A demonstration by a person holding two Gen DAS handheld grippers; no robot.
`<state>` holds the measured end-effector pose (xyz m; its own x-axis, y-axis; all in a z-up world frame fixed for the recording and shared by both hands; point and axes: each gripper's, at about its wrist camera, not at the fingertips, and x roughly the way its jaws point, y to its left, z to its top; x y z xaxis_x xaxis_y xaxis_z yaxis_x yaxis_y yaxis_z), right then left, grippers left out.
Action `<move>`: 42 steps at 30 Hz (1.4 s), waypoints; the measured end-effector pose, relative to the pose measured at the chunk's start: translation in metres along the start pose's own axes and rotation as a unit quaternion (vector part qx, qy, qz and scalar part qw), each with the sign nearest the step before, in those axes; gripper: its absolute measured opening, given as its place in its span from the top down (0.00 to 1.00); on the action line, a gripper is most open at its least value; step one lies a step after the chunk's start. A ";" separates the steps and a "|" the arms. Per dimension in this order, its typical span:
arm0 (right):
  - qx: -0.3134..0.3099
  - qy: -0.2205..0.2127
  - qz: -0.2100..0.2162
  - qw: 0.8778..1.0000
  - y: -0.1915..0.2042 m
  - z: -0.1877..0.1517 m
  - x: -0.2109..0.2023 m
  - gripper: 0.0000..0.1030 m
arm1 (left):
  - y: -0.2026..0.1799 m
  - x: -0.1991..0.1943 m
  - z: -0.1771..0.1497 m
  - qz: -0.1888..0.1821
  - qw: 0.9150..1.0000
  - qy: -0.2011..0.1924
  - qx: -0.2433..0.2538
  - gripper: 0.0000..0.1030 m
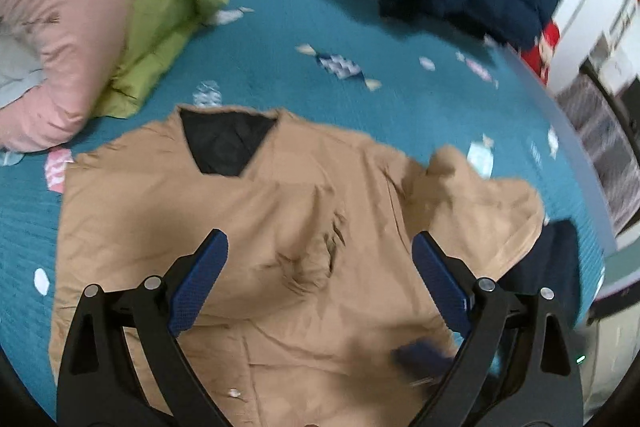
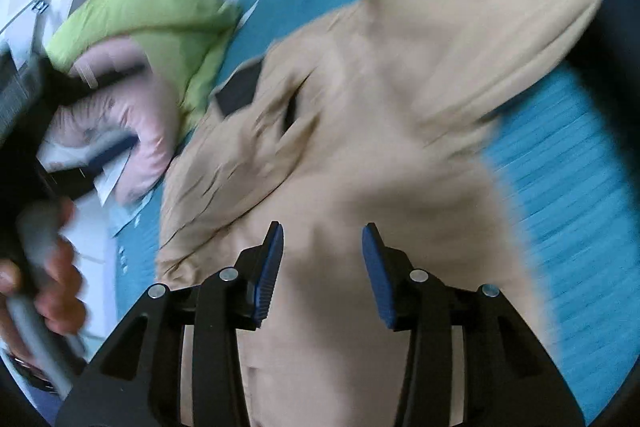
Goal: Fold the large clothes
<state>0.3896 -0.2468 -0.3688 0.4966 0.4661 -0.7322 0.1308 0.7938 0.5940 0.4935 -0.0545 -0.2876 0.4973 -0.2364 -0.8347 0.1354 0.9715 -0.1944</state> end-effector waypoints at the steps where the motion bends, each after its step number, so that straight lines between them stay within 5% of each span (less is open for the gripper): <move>1: 0.001 -0.005 -0.006 1.000 -0.008 0.001 -0.007 0.60 | -0.005 0.008 -0.004 -0.001 1.000 0.006 0.006 0.09; 13: 0.010 -0.092 -0.102 0.990 -0.063 0.056 -0.090 0.59 | -0.065 0.080 -0.049 0.030 0.994 0.069 0.082 0.09; 26: 0.051 -0.124 -0.159 0.978 -0.110 0.114 -0.103 0.58 | -0.064 0.118 -0.069 0.014 0.991 0.116 0.072 0.10; 33: 0.121 -0.111 -0.142 0.976 -0.142 0.137 -0.088 0.58 | -0.058 0.131 -0.078 0.008 0.988 0.133 0.071 0.11; 42: 0.174 -0.129 -0.208 0.954 -0.172 0.159 -0.089 0.55 | -0.059 0.139 -0.081 0.006 0.989 0.132 0.072 0.10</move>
<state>0.4597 -0.4869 -0.3529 0.5287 -0.0085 -0.8488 0.6177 0.6897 0.3779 0.4853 -0.1438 -0.4339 0.2613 -0.1938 -0.9456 0.2613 0.9573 -0.1240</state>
